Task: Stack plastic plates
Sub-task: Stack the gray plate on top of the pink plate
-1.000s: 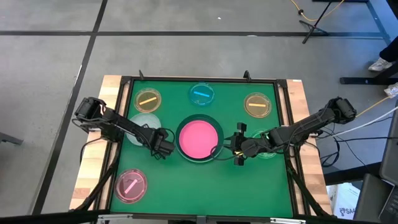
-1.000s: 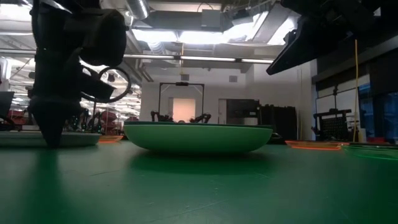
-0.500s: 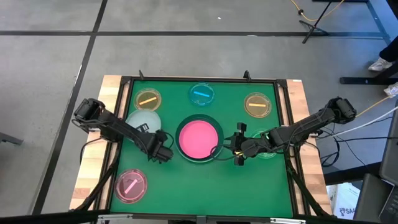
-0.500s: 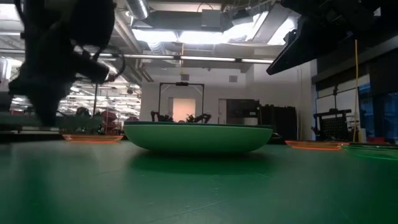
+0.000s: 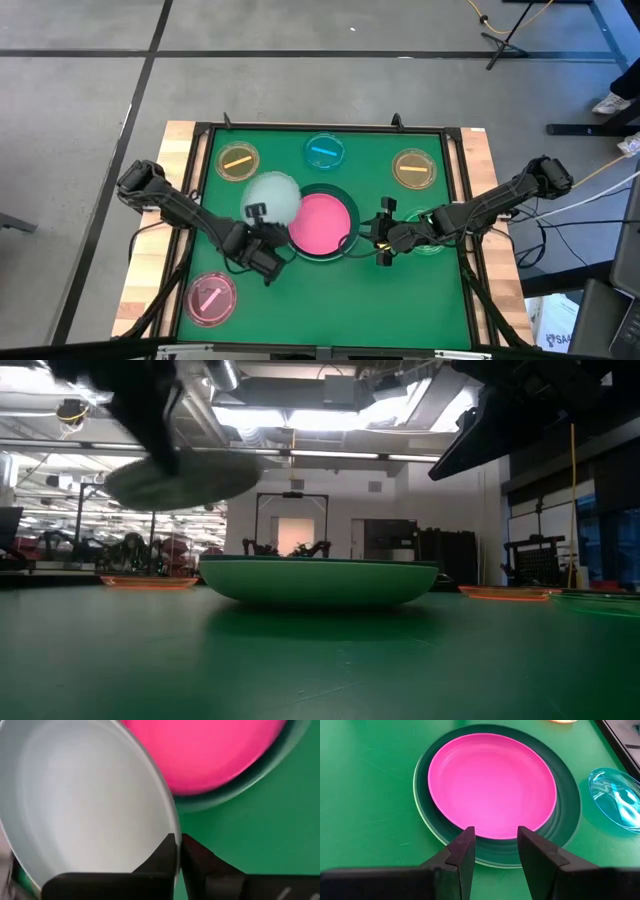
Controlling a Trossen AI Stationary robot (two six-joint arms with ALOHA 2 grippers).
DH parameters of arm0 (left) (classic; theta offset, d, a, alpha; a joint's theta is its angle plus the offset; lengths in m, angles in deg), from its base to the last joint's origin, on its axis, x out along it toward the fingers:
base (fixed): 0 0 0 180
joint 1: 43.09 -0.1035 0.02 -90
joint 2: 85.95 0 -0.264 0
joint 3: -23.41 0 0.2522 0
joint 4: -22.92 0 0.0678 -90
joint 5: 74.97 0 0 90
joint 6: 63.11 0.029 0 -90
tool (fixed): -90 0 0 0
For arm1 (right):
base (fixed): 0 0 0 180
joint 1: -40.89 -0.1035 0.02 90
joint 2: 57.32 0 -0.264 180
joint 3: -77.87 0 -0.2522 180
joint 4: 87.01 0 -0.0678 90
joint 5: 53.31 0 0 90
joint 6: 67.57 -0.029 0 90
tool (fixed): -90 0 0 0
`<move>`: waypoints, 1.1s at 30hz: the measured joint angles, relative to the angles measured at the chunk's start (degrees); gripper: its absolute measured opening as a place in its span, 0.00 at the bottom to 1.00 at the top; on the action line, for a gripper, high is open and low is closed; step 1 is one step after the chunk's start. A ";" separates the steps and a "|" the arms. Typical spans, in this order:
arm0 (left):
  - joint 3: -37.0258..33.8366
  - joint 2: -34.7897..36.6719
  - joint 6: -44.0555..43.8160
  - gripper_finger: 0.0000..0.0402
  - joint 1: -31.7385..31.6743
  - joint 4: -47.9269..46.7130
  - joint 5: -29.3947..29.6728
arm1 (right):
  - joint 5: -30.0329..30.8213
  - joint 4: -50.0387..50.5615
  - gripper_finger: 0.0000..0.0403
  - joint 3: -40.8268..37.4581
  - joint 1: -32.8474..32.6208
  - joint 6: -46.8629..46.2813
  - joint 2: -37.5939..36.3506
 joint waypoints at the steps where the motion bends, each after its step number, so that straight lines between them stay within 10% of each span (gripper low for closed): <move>1: 0.56 0.02 2.49 0.04 0.33 2.80 0.17 | 0.00 0.02 0.34 0.00 0.00 0.00 0.00; 18: -11.18 -0.12 32.20 0.04 -5.11 45.40 -9.32 | 0.00 -0.02 0.34 0.00 0.00 0.01 0.00; 33: -15.10 -0.17 28.08 0.05 -6.85 48.48 -10.88 | 0.50 -0.07 0.34 -1.97 0.04 -2.99 0.04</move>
